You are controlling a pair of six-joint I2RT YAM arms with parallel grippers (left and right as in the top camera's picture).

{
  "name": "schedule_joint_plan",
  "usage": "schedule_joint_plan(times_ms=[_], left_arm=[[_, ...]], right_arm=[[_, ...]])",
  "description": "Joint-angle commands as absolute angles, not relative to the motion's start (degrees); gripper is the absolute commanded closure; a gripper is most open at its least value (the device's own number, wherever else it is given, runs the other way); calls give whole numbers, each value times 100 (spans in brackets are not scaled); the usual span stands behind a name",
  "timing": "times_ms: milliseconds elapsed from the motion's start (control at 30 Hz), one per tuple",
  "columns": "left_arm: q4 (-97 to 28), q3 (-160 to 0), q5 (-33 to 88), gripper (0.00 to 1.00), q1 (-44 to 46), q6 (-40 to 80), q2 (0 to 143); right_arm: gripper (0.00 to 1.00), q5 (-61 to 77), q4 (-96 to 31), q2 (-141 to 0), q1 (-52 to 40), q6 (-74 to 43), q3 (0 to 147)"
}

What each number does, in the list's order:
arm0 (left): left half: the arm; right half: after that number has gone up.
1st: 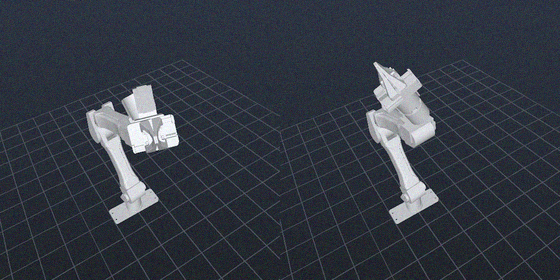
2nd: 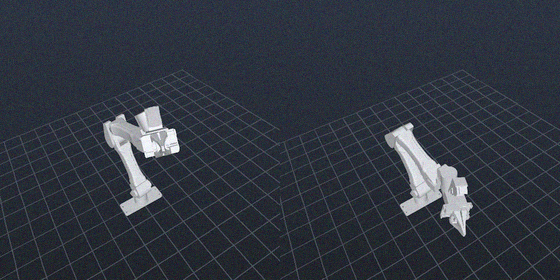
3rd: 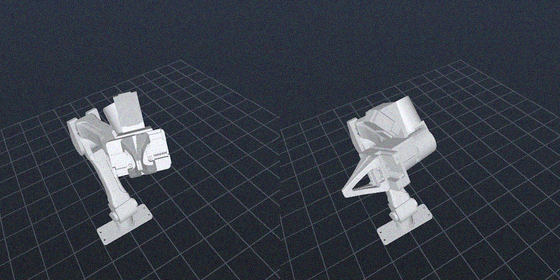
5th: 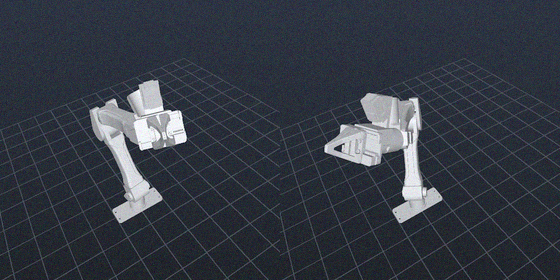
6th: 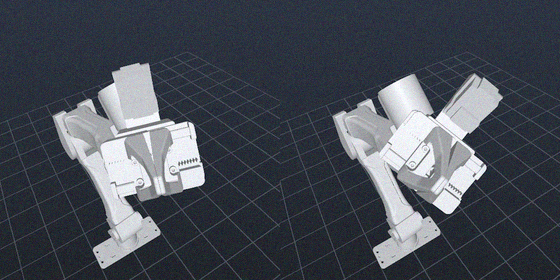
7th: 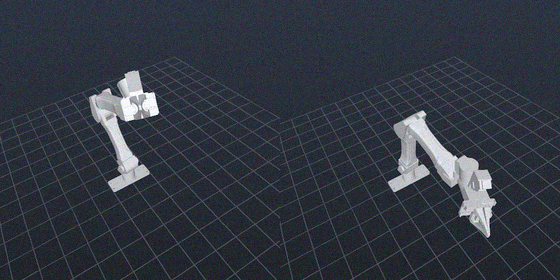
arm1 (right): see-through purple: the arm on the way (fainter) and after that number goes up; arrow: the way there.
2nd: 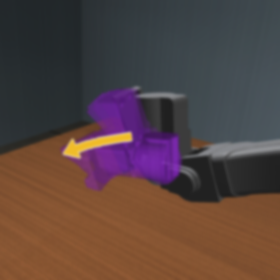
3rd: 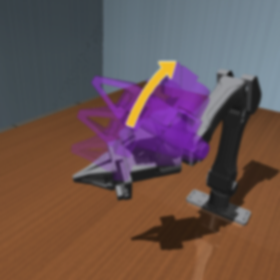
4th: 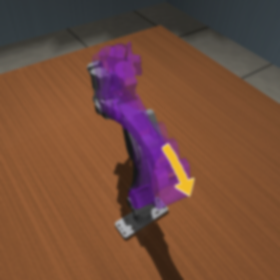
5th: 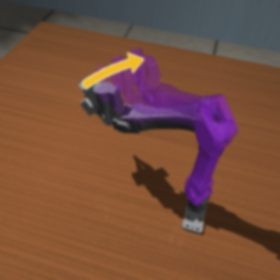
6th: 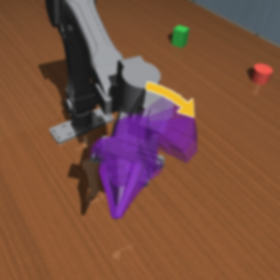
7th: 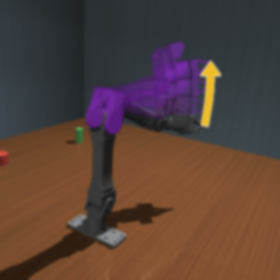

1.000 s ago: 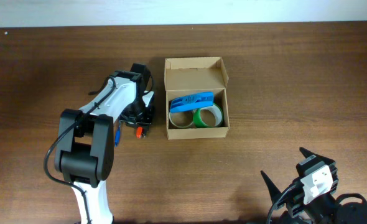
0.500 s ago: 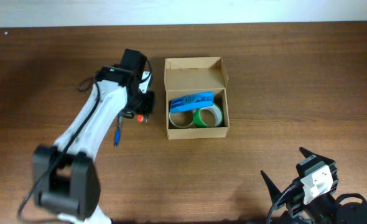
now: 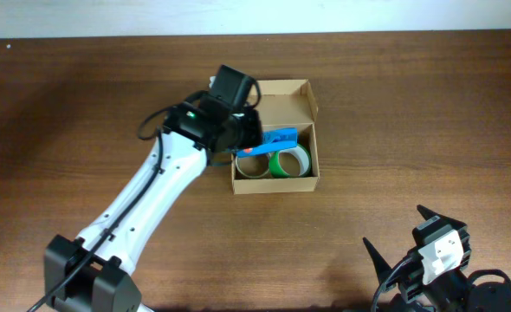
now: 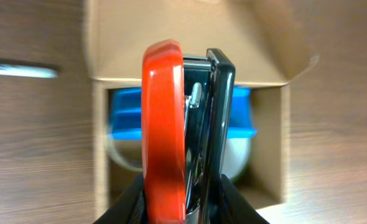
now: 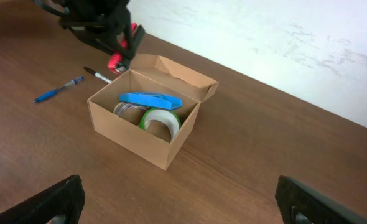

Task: Pack container
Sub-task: 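Lift the red stapler and lower it into the box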

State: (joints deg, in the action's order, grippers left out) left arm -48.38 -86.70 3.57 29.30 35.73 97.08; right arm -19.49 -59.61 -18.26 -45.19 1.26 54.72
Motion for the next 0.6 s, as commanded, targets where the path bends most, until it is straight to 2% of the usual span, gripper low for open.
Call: schedule_joint_plan(times_ms=[0,100,300,567], left_arm=[[-4536,-8809,200,84,3164,4735,9710],[-4320,-8809,-16,84,3301,5253,9828],[-4303,-8809,-552,86,3658,7389,10149],[-4303,-8809,-757,88,4064,9314,10414]], right_arm=[[1,-2018,-5940,-1809,-4493,34,5452],[1,-2018,-5940,-1809,-4493,34,5452],[1,-2018,-5940,-1809,-4493,34,5452],[1,-2018,-5940,-1809,-4493,36,5452]])
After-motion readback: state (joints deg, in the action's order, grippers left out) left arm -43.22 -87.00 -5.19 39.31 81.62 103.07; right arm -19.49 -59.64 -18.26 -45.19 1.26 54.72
